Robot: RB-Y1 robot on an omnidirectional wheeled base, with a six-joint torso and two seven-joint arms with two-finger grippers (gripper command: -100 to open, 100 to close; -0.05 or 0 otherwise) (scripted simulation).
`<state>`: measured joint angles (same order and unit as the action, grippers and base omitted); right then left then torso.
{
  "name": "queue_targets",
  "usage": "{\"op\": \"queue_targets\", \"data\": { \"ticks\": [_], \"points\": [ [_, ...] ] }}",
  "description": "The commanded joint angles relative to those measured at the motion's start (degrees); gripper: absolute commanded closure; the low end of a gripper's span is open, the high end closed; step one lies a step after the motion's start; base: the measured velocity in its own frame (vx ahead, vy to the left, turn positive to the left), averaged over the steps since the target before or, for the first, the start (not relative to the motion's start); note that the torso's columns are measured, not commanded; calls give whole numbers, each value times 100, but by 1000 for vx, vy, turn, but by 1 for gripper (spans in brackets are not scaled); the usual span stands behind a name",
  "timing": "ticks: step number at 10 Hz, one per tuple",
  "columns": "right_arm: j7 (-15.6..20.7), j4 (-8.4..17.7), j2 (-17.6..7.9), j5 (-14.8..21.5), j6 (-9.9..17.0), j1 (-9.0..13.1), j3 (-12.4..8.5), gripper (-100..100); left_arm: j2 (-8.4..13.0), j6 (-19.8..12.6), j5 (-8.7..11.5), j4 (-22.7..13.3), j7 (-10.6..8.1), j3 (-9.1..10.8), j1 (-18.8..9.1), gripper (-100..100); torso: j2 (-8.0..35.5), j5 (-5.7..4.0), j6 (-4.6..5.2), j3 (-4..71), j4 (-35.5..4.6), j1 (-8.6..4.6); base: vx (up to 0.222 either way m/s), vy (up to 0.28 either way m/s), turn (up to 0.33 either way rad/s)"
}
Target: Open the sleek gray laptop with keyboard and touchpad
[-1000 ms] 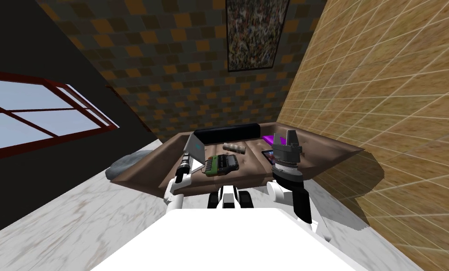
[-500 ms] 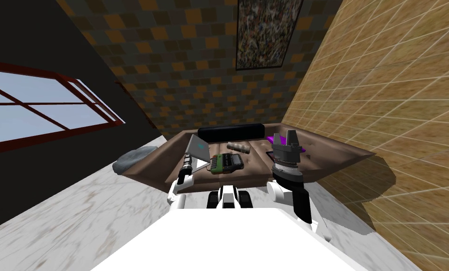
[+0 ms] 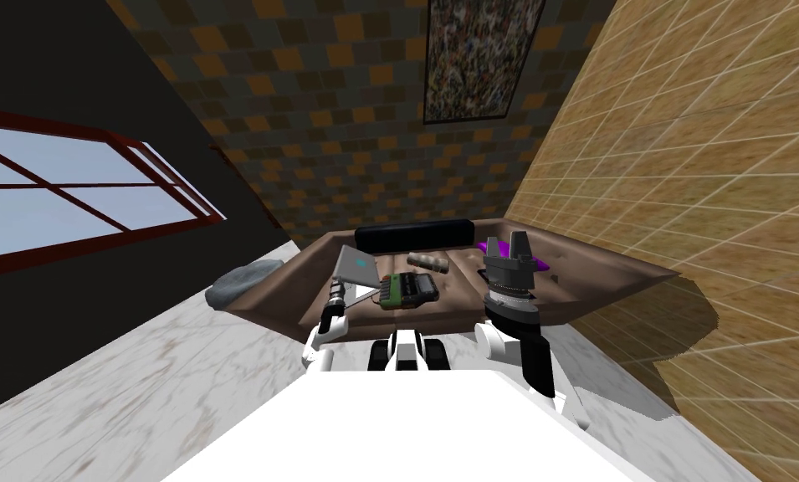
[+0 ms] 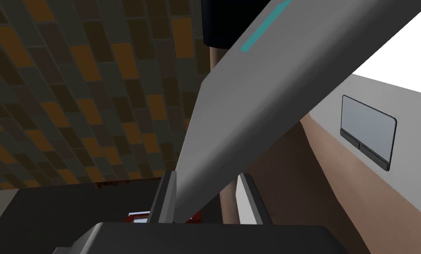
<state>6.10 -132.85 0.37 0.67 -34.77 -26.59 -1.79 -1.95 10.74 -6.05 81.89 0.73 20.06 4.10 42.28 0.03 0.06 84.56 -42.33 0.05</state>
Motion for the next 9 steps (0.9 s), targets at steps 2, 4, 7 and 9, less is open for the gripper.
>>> {"op": "queue_targets", "data": {
  "ticks": [2,4,7,9],
  "points": [
    [0,0,0,0,0,0,0,0,-10,540,352,-458,-332,-97,71,100,12,-10,-5,-6,-5,-16,11,70,-13],
    [0,0,0,0,0,0,0,0,-10,776,484,-639,-451,-130,101,100,13,-3,-10,-6,-3,-3,17,71,-7],
    [0,0,0,0,0,0,0,0,-9,1173,750,-1000,-689,-197,160,100,13,-6,-10,-6,-2,-4,3,65,-8],
    [0,0,0,0,0,0,0,0,-9,1511,1016,-1361,-928,-264,220,100,8,-10,-7,-3,-4,-13,12,64,-11]
  ]
}}
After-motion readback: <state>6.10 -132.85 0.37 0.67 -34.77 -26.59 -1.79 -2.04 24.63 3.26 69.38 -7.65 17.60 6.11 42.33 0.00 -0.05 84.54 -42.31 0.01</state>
